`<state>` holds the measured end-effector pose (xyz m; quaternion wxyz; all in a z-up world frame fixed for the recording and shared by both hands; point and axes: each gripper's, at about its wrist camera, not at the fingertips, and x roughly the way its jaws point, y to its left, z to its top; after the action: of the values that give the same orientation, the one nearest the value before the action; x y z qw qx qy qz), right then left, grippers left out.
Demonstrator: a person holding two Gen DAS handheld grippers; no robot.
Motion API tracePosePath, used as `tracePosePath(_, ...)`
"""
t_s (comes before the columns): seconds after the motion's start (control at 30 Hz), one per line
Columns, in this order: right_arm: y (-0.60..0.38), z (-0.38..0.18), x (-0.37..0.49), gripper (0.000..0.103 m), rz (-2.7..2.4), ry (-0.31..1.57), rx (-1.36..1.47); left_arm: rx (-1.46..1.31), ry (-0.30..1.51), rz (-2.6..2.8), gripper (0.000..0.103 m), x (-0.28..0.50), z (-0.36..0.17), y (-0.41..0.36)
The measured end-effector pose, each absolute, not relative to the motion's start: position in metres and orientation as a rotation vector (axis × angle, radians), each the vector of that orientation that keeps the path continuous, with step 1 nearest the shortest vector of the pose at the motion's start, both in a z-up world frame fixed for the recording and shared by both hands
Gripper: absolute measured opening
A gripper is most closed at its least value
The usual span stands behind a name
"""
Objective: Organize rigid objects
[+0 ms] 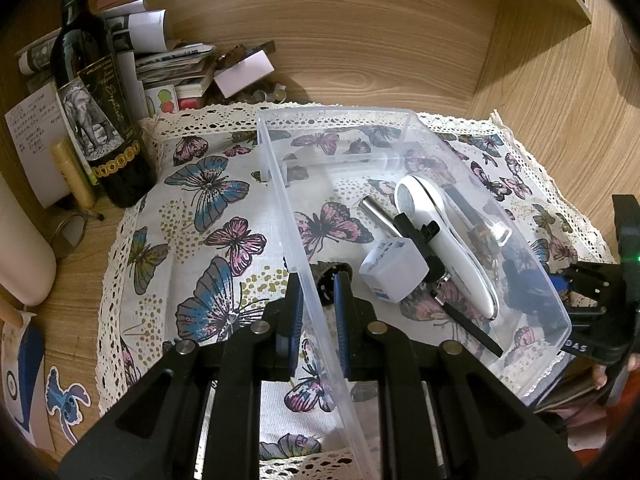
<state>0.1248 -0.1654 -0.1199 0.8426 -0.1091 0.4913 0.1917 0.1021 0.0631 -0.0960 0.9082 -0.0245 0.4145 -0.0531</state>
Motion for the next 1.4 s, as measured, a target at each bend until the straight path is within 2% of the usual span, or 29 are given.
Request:
tracePosePath(0.03,-0.164,-0.120,0.124,0.025,0.396,1.023,-0.246,-0.049,0.855,-0.110,0.015,0.102,-0.096,0.063)
tracePosePath(0.07,-0.164,-0.119,0.123,0.017,0.392,1.017,-0.248,-0.051,0.856,-0.110,0.015,0.102,-0.096,0.063)
tracePosePath(0.3,-0.176,-0.103,0.129,0.016,0.344,0.968,-0.178,-0.054,0.854,-0.111,0.015,0.101,-0.097,0.063)
tracePosePath(0.83,-0.137,-0.022,0.132,0.016,0.436,0.685,-0.170,-0.054,0.855,-0.112,0.015,0.101,-0.097,0.063)
tracePosePath(1.07,-0.109,-0.023,0.137,0.016,0.513,0.677,-0.158,-0.054,0.855,-0.112,0.015,0.101,-0.097,0.063)
tracePosePath(1.4,-0.079,-0.048,0.154,0.017,0.598,0.775,-0.148,-0.052,0.854,-0.112,0.015,0.100,-0.097,0.062)
